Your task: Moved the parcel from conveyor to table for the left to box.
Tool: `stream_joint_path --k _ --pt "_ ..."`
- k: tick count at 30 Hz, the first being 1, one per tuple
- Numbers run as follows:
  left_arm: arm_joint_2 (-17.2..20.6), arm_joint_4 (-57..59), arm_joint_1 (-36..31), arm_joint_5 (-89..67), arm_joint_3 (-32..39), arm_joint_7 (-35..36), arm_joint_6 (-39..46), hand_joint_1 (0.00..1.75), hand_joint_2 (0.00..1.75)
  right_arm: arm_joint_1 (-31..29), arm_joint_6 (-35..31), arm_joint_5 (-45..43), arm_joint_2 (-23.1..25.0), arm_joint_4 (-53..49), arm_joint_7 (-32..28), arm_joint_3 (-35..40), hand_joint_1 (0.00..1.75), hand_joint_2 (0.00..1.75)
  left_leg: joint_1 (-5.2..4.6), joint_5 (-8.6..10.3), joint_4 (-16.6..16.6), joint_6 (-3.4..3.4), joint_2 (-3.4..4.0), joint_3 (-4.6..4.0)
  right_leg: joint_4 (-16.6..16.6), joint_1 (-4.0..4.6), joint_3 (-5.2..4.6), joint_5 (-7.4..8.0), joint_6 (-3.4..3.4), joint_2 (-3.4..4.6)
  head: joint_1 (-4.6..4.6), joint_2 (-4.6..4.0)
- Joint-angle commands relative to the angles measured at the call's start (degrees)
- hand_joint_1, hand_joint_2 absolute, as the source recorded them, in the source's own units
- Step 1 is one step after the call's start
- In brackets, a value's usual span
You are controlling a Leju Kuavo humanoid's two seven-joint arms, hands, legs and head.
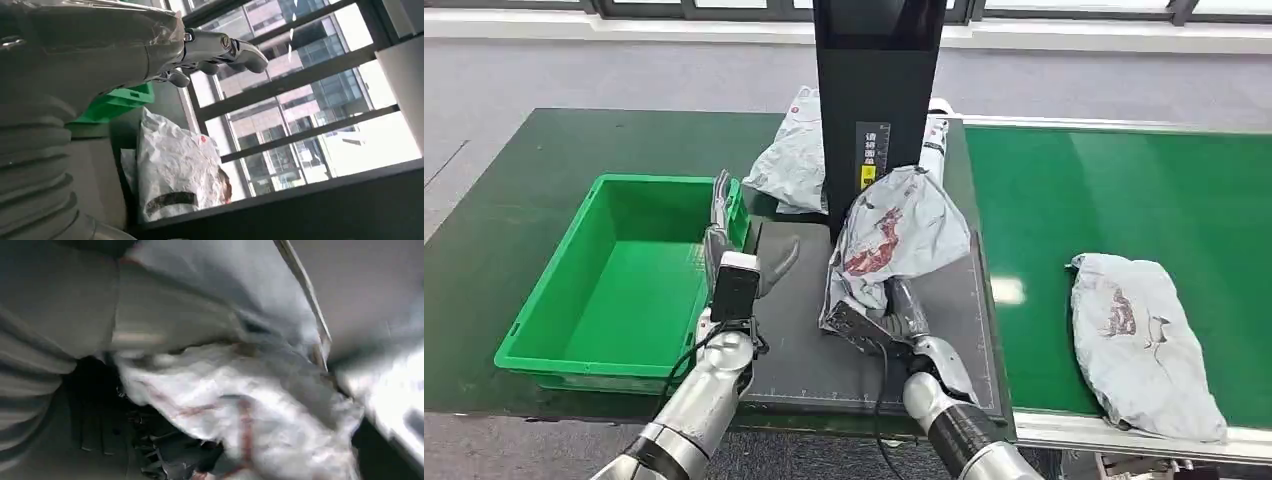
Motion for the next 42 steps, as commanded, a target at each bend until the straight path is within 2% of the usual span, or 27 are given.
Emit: stream_joint_path --k 1,5,9,17,21,22,26,27,31,34,38,42 --pt "-0.18 10.06 -5.02 -0.33 -2.13 0.26 -1.21 0.0 1.75 0.04 8.18 -3.1 -3.79 2.98 -5.04 5.76 0.0 1.75 -0.01 0.03 -0.08 0.15 -0.08 0.07 -0.12 0.03 0.15 0.01 -0.12 -0.16 0.0 0.0" --pt "0.03 9.45 -4.49 -1.21 -2.35 0.26 -0.84 0.0 1.75 0.79 7.94 -5.4 -3.65 -1.76 -6.91 4.12 0.0 1.75 -0.02 0.04 -0.11 0.16 -0.03 0.09 -0.12 0.03 0.13 0.01 -0.16 -0.12 0.02 0.0" --pt "0.09 9.22 -4.01 -1.6 -2.36 0.26 -0.78 0.0 1.75 4.01 7.08 -11.28 -3.61 -10.15 -10.19 -0.27 0.0 1.75 -0.04 0.07 -0.15 0.2 -0.05 0.08 -0.13 0.03 0.12 0.02 -0.23 -0.19 0.0 0.0" --pt "0.09 9.22 -4.01 -1.6 -2.36 0.26 -0.78 0.0 1.75 4.01 7.08 -11.28 -3.61 -10.15 -10.19 -0.27 0.0 1.75 -0.04 0.02 -0.05 0.18 -0.01 0.0 -0.07 0.01 0.05 0.01 -0.15 -0.1 0.02 0.0" --pt "0.19 10.7 -3.39 -1.43 -1.76 0.26 -0.79 0.0 1.75 8.13 1.96 -19.02 -3.59 -18.34 -15.72 -6.38 0.0 1.75 -0.05 0.05 -0.14 0.21 -0.04 0.04 -0.13 0.02 0.1 0.02 -0.22 -0.16 0.0 0.0" --pt "0.43 11.23 -3.28 -1.06 -1.93 0.26 -1.03 0.0 1.75 9.85 2.55 -26.41 -2.55 -21.24 -20.61 -9.76 0.0 1.75 -0.06 0.03 -0.05 0.13 -0.04 -0.03 -0.04 -0.02 0.0 -0.01 -0.13 -0.12 0.0 0.0" --pt "0.92 10.76 -2.51 -1.81 -3.71 0.26 -2.57 0.0 1.75 14.64 1.52 -32.12 -3.15 -29.05 -22.76 -10.92 0.0 1.75 -0.04 0.0 -0.06 0.12 -0.08 -0.03 -0.06 0.0 0.04 -0.03 -0.12 -0.16 0.0 0.0" --pt "1.01 11.45 -2.42 -2.22 -5.43 0.26 -5.6 0.0 1.75 15.36 1.26 -34.79 -3.39 -30.32 -22.23 -11.42 0.0 1.75 -0.05 0.01 -0.1 0.16 -0.11 0.0 -0.1 0.0 0.09 -0.05 -0.16 -0.23 0.0 0.0" --pt "1.32 10.32 -0.7 -3.01 -9.68 0.26 -11.48 0.0 1.75 16.26 0.11 -40.76 -4.87 -29.27 -22.33 -13.11 0.0 1.75 -0.08 0.0 -0.1 0.17 -0.13 0.0 -0.1 -0.04 0.1 -0.06 -0.1 -0.23 0.0 0.0" --pt "1.98 10.46 0.52 -3.23 -12.91 0.26 -14.3 0.0 1.75 14.15 -0.6 -41.67 -5.77 -24.12 -22.34 -11.51 0.0 1.75 -0.09 -0.04 -0.15 0.22 -0.03 0.07 -0.17 -0.04 0.14 -0.03 -0.1 -0.14 0.0 -0.02" --pt "1.68 13.09 -0.01 -5.04 -15.68 0.26 -15.75 0.0 1.75 11.06 -1.34 -39.64 -5.31 -19.24 -18.53 -9.71 0.0 1.75 -0.11 -0.03 -0.19 0.25 0.1 0.09 -0.19 -0.04 0.11 0.02 -0.17 -0.03 0.02 0.0" --pt "1.17 14.87 -0.64 -6.84 -18.39 0.26 -18.04 0.0 1.75 10.92 0.38 -37.37 -5.34 -16.68 -14.12 -8.58 0.0 1.75 -0.08 -0.03 -0.21 0.25 0.12 0.13 -0.22 -0.01 0.14 0.04 -0.18 -0.01 0.0 0.0"
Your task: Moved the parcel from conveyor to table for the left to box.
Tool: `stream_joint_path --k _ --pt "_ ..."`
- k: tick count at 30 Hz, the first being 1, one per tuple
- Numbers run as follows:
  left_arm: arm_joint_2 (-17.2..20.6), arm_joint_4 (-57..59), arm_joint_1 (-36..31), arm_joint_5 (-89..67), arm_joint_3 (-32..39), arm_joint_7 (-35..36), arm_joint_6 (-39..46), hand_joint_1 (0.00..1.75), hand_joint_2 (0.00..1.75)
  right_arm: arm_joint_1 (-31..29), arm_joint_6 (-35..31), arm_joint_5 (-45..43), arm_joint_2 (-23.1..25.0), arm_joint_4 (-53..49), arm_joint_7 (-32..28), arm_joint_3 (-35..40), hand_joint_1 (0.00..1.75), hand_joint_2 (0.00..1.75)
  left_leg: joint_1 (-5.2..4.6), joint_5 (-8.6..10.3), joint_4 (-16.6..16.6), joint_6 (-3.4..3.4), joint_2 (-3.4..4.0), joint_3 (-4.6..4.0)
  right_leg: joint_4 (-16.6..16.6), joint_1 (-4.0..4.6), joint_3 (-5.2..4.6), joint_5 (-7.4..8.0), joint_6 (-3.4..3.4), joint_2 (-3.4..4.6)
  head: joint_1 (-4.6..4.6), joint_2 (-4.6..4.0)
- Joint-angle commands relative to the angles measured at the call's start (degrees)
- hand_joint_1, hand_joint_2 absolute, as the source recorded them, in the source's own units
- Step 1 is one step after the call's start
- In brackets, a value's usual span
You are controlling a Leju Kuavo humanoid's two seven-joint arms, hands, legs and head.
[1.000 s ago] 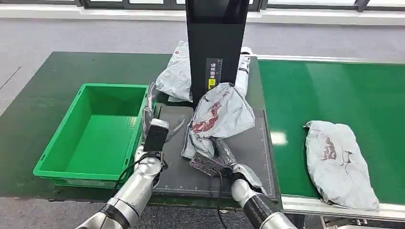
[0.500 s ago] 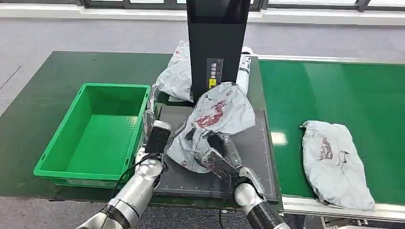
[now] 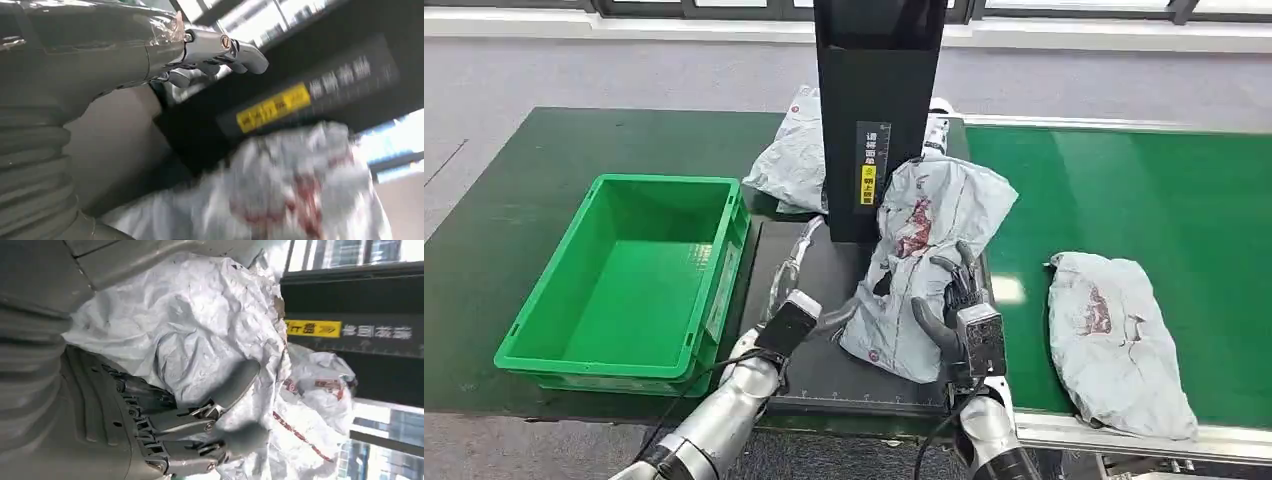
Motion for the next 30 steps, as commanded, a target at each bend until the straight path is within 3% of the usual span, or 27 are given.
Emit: stream_joint_path --k 1,10,14,21,25,30 --pt "1.28 6.4 -1.64 -2.35 -9.93 0.24 -3.55 0.0 1.75 -3.64 1.83 3.02 -1.2 9.53 6.54 0.29 0.0 1.75 -0.06 0.08 -0.3 0.23 0.15 0.31 -0.26 0.03 0.26 0.09 -0.27 -0.01 0.0 -0.02" --pt "0.51 4.29 0.29 -0.79 -9.74 0.24 -3.98 0.0 1.75 -0.67 6.6 4.05 -0.36 11.25 10.44 -1.39 0.0 1.75 -0.01 -0.01 -0.14 0.14 0.0 0.2 -0.14 0.04 0.22 -0.02 -0.15 -0.09 0.0 -0.02" --pt "0.32 2.02 1.06 0.53 -10.5 0.24 -3.99 0.0 1.75 -2.28 14.51 4.11 0.44 19.65 14.63 -1.17 0.0 1.75 -0.05 0.01 -0.2 0.18 0.1 0.24 -0.16 0.02 0.21 0.0 -0.2 -0.03 0.0 -0.02" --pt "0.06 4.21 0.98 -0.59 -11.83 0.24 -1.52 0.0 1.75 -2.35 19.75 12.01 1.59 20.78 9.09 5.54 0.0 1.75 -0.01 0.06 -0.3 0.19 0.22 0.38 -0.27 0.07 0.31 0.08 -0.25 0.0 0.02 0.0" --pt "-2.51 16.7 -3.88 -7.39 -13.37 2.98 1.91 0.0 1.75 -1.8 19.17 15.35 1.89 16.76 6.28 5.6 0.0 1.75 0.02 0.04 -0.17 0.16 0.11 0.39 -0.16 0.09 0.34 0.03 -0.21 -0.09 0.0 0.0" --pt "-2.14 22.68 -7.09 -23.97 -19.21 19.15 7.33 0.0 1.75 3.72 23.52 14.21 1.1 1.33 -2.12 2.11 0.0 1.75 0.0 0.02 -0.06 0.12 0.06 0.31 -0.05 0.03 0.33 -0.02 -0.11 -0.12 0.0 -0.02"
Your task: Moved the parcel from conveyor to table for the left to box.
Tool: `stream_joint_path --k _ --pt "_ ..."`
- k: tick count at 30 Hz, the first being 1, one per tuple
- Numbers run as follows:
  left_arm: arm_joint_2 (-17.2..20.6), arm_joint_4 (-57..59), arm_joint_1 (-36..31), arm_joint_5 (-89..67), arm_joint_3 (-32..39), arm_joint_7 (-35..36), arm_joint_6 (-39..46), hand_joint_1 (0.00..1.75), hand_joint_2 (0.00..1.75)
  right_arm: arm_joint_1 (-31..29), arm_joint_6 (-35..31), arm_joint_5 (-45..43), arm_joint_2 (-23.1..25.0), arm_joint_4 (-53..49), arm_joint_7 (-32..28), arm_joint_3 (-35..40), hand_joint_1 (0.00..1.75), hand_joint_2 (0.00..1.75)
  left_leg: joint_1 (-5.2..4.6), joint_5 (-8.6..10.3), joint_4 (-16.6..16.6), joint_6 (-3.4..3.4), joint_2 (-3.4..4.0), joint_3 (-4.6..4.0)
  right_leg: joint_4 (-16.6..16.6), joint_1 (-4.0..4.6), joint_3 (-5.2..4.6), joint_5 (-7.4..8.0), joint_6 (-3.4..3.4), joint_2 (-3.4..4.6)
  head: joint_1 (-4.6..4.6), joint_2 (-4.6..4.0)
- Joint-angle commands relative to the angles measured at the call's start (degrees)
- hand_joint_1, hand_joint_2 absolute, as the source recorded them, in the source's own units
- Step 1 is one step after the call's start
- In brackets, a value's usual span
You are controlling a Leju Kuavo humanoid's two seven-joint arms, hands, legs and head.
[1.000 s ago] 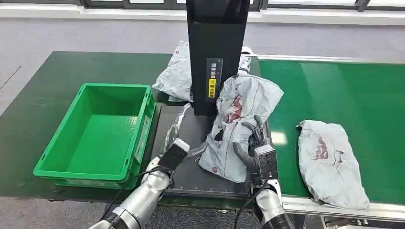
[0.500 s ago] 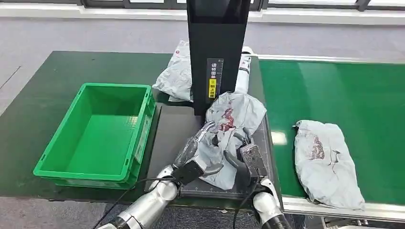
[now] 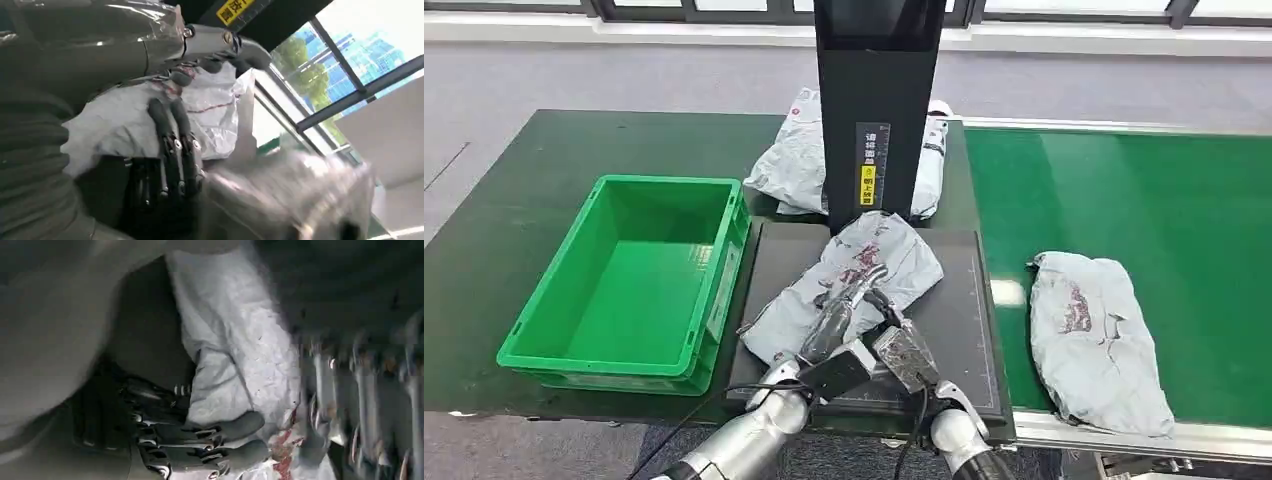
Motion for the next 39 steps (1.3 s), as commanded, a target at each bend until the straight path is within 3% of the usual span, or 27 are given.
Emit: stream_joint_path --k 1,5,7,10,13,16,19,22,23,24,29,31,33,39 --pt "0.49 16.1 -7.12 -17.61 -8.96 15.99 5.9 0.0 1.75 6.28 5.36 -0.74 -1.01 -14.24 -6.9 -0.79 0.0 1.75 -0.02 0.07 -0.07 0.18 -0.14 -0.03 -0.09 0.04 0.07 0.01 -0.16 -0.25 0.02 0.0" --pt "0.55 15.95 -6.89 -17.28 -6.57 16.35 6.91 0.0 1.75 6.94 4.84 -1.04 -0.51 -15.94 -7.66 -2.12 0.0 1.75 -0.05 0.04 -0.03 0.21 -0.19 -0.02 -0.04 -0.02 0.2 0.03 -0.1 -0.2 0.02 0.0" --pt "0.74 14.14 -6.19 -13.39 0.78 15.54 10.81 0.0 1.75 8.87 3.19 -1.07 0.21 -20.47 -8.23 -4.4 0.0 1.75 -0.09 -0.01 -0.05 0.19 -0.18 -0.18 0.0 -0.05 0.16 0.02 -0.15 -0.18 0.0 0.0" --pt "0.12 12.88 -6.61 -2.08 14.52 6.16 10.04 0.0 1.75 9.8 2.85 -3.0 1.12 -24.05 -6.74 -7.78 0.0 1.75 -0.09 0.03 -0.08 0.24 -0.15 -0.17 0.01 -0.03 -0.01 0.02 -0.2 -0.22 0.0 0.0" --pt "0.24 12.87 -6.77 -2.05 14.61 6.18 9.85 0.0 1.75 9.73 2.89 -3.05 1.05 -24.02 -6.67 -7.88 0.0 1.75 -0.08 0.02 -0.06 0.2 -0.1 -0.23 0.02 -0.02 -0.09 0.04 -0.15 -0.14 -0.02 -0.02" --pt "-0.38 10.98 -6.47 4.6 23.14 -1.52 12.63 0.0 1.75 8.87 1.87 -5.19 1.33 -22.02 -8.24 -9.7 0.0 1.75 -0.06 0.09 -0.16 0.25 -0.16 -0.15 -0.09 0.02 -0.05 0.06 -0.22 -0.19 0.07 0.0" --pt "0.33 9.21 -6.51 5.94 25.43 -2.74 14.88 0.0 1.75 7.95 0.73 -7.31 0.22 -19.64 -10.21 -9.68 0.0 1.75 -0.08 0.04 -0.17 0.14 0.14 -0.05 -0.02 -0.02 -0.18 0.08 -0.22 0.12 -0.15 0.0" --pt "0.85 7.12 -5.9 8.85 27.63 -2.74 15.0 0.0 1.75 7.46 0.35 -8.98 -0.32 -18.8 -11.1 -9.3 0.0 1.75 -0.04 0.27 -0.08 0.28 -0.46 -0.42 -0.07 0.02 -0.19 0.02 -0.1 -0.47 -0.09 0.0" --pt "1.04 6.85 -5.75 11.35 29.57 -2.74 14.42 0.0 1.75 7.44 0.27 -10.36 -0.46 -18.64 -11.33 -9.39 0.0 1.75 -0.05 0.26 -0.11 0.28 -0.32 -0.35 -0.11 0.01 -0.17 0.06 -0.14 -0.36 -0.11 -0.02" --pt "1.45 8.66 -6.47 10.91 29.39 -2.74 14.86 0.0 1.75 7.35 0.4 -10.8 -0.79 -18.16 -11.5 -9.19 0.0 1.75 -0.06 0.21 -0.14 0.26 -0.09 -0.26 -0.1 0.0 -0.17 0.09 -0.18 -0.15 -0.13 -0.02" --pt "1.76 10.77 -7.29 10.85 29.48 -2.5 14.68 0.0 1.75 7.06 0.51 -11.15 -1.27 -16.94 -11.75 -8.73 0.0 1.75 -0.06 0.25 -0.1 0.19 -0.3 -0.35 -0.06 -0.01 -0.2 0.08 -0.13 -0.3 -0.13 0.0" --pt "2.48 14.2 -8.6 7.8 26.94 0.86 13.47 0.0 1.75 6.36 0.35 -11.85 -1.83 -15.44 -12.31 -7.88 0.0 1.75 -0.04 0.25 -0.09 0.19 -0.27 -0.35 -0.08 0.01 -0.21 0.1 -0.11 -0.25 -0.13 -0.02" --pt "3.89 16.98 -9.33 -0.81 19.65 9.55 10.59 0.0 1.75 5.11 0.3 -12.65 -2.29 -13.53 -12.8 -6.92 0.0 1.75 -0.04 0.25 -0.07 0.18 -0.29 -0.36 -0.06 0.0 -0.22 0.1 -0.07 -0.26 -0.13 0.0" --pt "4.03 16.93 -8.98 -1.96 18.76 10.05 10.6 0.0 1.75 4.72 0.29 -12.7 -2.31 -13.23 -12.8 -6.8 0.0 1.75 -0.04 0.25 -0.08 0.21 -0.29 -0.37 -0.09 0.0 -0.21 0.1 -0.09 -0.27 -0.13 -0.02"
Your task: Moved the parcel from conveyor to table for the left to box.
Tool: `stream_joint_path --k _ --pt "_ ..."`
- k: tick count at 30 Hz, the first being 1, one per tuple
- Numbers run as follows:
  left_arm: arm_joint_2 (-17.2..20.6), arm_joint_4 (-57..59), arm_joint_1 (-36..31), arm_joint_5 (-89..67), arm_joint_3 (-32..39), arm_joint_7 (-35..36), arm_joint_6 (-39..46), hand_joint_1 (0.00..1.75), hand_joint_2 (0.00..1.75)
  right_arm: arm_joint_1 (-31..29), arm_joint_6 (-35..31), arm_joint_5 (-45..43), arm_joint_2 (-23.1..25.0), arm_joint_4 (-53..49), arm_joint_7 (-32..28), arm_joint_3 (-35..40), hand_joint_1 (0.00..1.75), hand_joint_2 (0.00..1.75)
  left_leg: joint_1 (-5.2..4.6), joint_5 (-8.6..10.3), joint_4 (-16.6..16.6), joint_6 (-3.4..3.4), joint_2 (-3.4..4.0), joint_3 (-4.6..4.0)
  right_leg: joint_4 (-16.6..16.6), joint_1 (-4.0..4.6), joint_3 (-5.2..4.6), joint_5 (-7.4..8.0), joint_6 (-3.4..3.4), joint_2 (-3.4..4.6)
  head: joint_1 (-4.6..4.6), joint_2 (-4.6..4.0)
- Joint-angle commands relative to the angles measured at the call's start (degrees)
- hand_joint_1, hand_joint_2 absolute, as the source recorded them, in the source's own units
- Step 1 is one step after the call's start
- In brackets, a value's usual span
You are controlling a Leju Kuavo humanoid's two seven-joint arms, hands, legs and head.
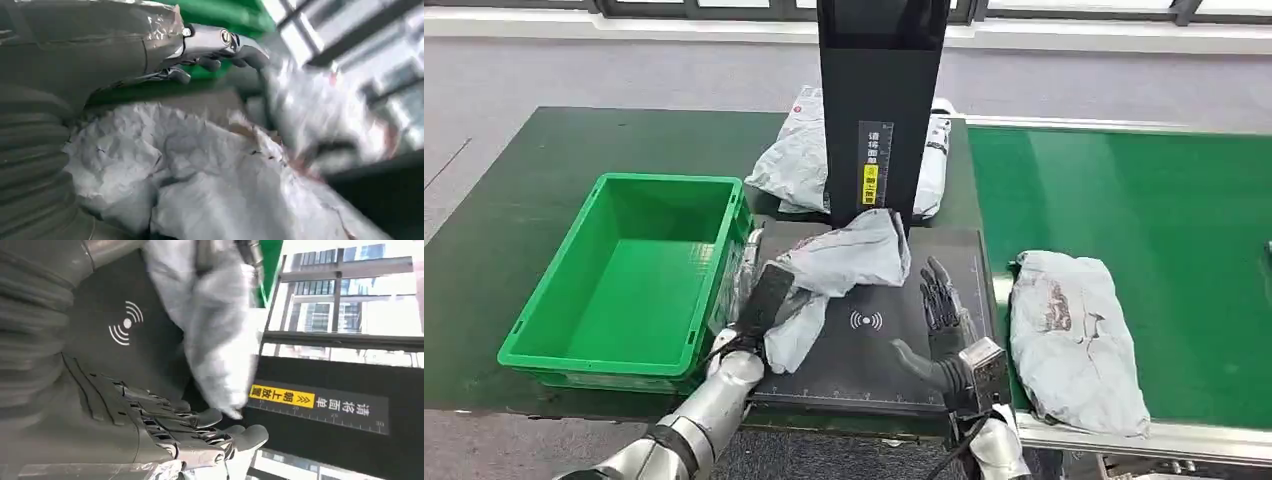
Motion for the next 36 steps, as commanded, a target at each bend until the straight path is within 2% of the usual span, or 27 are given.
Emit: stream_joint_path --k 1,10,11,12,14,16,18,19,20,21,23,30,32,33,35,36 --pt "2.68 6.49 -2.87 -1.11 -5.09 1.49 -0.77 0.0 1.75 -3.11 -0.19 -0.27 -2.0 5.5 0.08 0.74 0.0 1.75 0.0 -0.01 -0.04 0.09 0.12 0.07 -0.06 0.03 0.04 0.03 -0.11 0.06 0.0 0.0" --pt "2.68 6.49 -2.87 -1.11 -5.09 1.49 -0.77 0.0 1.75 -3.11 -0.19 -0.27 -2.0 5.5 0.08 0.74 0.0 1.75 0.0 0.0 -0.08 0.15 0.18 0.12 -0.1 0.06 0.08 0.06 -0.18 0.08 0.0 0.0" --pt "2.83 6.64 -2.92 -3.19 -6.7 2.52 -1.07 0.0 1.75 -3.23 -0.21 -0.27 -2.09 5.54 0.08 0.96 0.0 1.75 -0.02 0.0 -0.06 0.13 0.15 0.1 -0.06 0.03 0.05 0.04 -0.15 0.08 0.0 0.0" --pt "3.39 8.19 -3.43 -10.03 -12.88 7.43 -4.66 0.0 1.75 -3.91 -0.02 -0.73 -2.24 6.11 0.03 1.22 0.0 1.75 -0.02 0.01 -0.1 0.16 0.17 0.13 -0.11 0.04 0.09 0.06 -0.18 0.07 0.0 0.0" --pt "3.33 8.51 -3.04 -14.6 -16.57 10.16 -7.37 0.0 1.75 -5.04 0.76 -1.81 -2.5 7.17 -0.1 1.23 0.0 1.75 -0.02 0.02 -0.11 0.18 0.19 0.14 -0.12 0.05 0.09 0.08 -0.2 0.08 0.0 0.0" --pt "3.0 8.96 -2.73 -20.02 -21.63 11.08 -16.04 0.0 1.75 -6.73 1.25 -2.41 -2.46 8.74 -0.3 1.04 0.0 1.75 -0.04 0.03 -0.15 0.19 0.23 0.18 -0.15 0.02 0.12 0.09 -0.2 0.11 0.0 0.0" --pt "2.18 8.62 -2.37 -23.79 -25.07 10.3 -18.02 0.0 1.75 -7.23 1.25 -2.55 -2.41 8.84 -0.29 0.49 0.0 1.75 -0.06 0.03 -0.14 0.2 0.23 0.18 -0.15 0.01 0.14 0.09 -0.2 0.09 0.0 0.0" --pt "1.89 8.34 -2.22 -24.03 -25.21 9.43 -18.4 0.14 1.75 -7.08 1.17 -2.55 -2.38 8.57 -0.28 0.21 0.0 1.75 -0.05 0.02 -0.1 0.15 0.18 0.14 -0.11 0.0 0.11 0.07 -0.14 0.07 -0.02 0.0" --pt "1.43 8.07 -2.12 -24.16 -25.3 8.45 -18.87 1.75 1.75 -6.53 1.09 -2.56 -2.43 7.79 -0.28 -0.15 0.0 1.75 -0.06 0.03 -0.16 0.22 0.19 0.19 -0.18 0.01 0.17 0.09 -0.19 0.05 0.0 0.0" --pt "1.09 7.89 -2.09 -24.05 -25.17 7.19 -19.8 1.75 1.75 -5.9 1.1 -2.62 -2.42 6.91 -0.17 -0.52 0.0 1.75 -0.07 0.03 -0.14 0.17 -0.04 0.19 -0.14 -0.02 0.29 0.03 -0.11 -0.16 0.0 0.0" --pt "0.53 7.45 -2.03 -23.18 -23.4 5.99 -19.08 1.75 1.75 -4.49 1.07 -2.54 -2.39 5.21 0.09 -1.26 0.0 1.75 -0.06 0.01 -0.12 0.17 0.01 0.27 -0.14 -0.01 0.34 0.03 -0.13 -0.13 0.0 0.0" --pt "0.46 3.42 -5.87 -20.71 -14.18 6.26 -1.77 1.75 1.75 -1.21 0.75 -2.61 -1.94 1.03 0.97 -2.5 0.0 1.75 -0.04 0.05 -0.08 0.19 -0.04 0.14 -0.09 0.03 0.19 0.04 -0.21 -0.21 0.0 0.0" --pt "0.85 1.45 -7.13 -19.65 -10.48 4.63 -0.29 1.75 1.75 -1.36 0.53 -2.64 -1.97 1.38 1.07 -2.2 0.0 1.75 -0.04 0.04 -0.03 0.18 -0.02 0.09 -0.03 0.03 0.11 0.03 -0.21 -0.16 0.0 0.0" --pt "1.57 -1.12 -7.73 -19.28 -8.3 3.87 4.25 1.75 1.75 -1.67 0.39 -2.78 -1.89 1.96 1.26 -2.08 0.0 1.75 0.0 0.03 0.05 0.1 -0.02 0.02 0.03 0.04 0.01 0.03 -0.12 -0.07 0.0 0.0" --pt "2.71 -5.42 -8.41 -21.18 -5.76 4.92 7.17 1.75 1.75 -1.93 0.18 -2.86 -1.78 2.57 1.32 -1.74 0.0 1.75 0.0 0.05 0.01 0.19 0.1 0.04 -0.02 0.08 -0.01 0.07 -0.23 -0.02 0.0 -0.02" --pt "3.37 -11.16 -7.67 -24.89 -1.57 5.87 7.37 1.75 1.75 -1.82 0.03 -2.93 -1.64 2.36 1.34 -1.57 0.0 1.75 -0.01 0.05 0.05 0.1 0.06 -0.02 0.05 0.04 -0.08 0.07 -0.17 -0.01 0.0 -0.02"
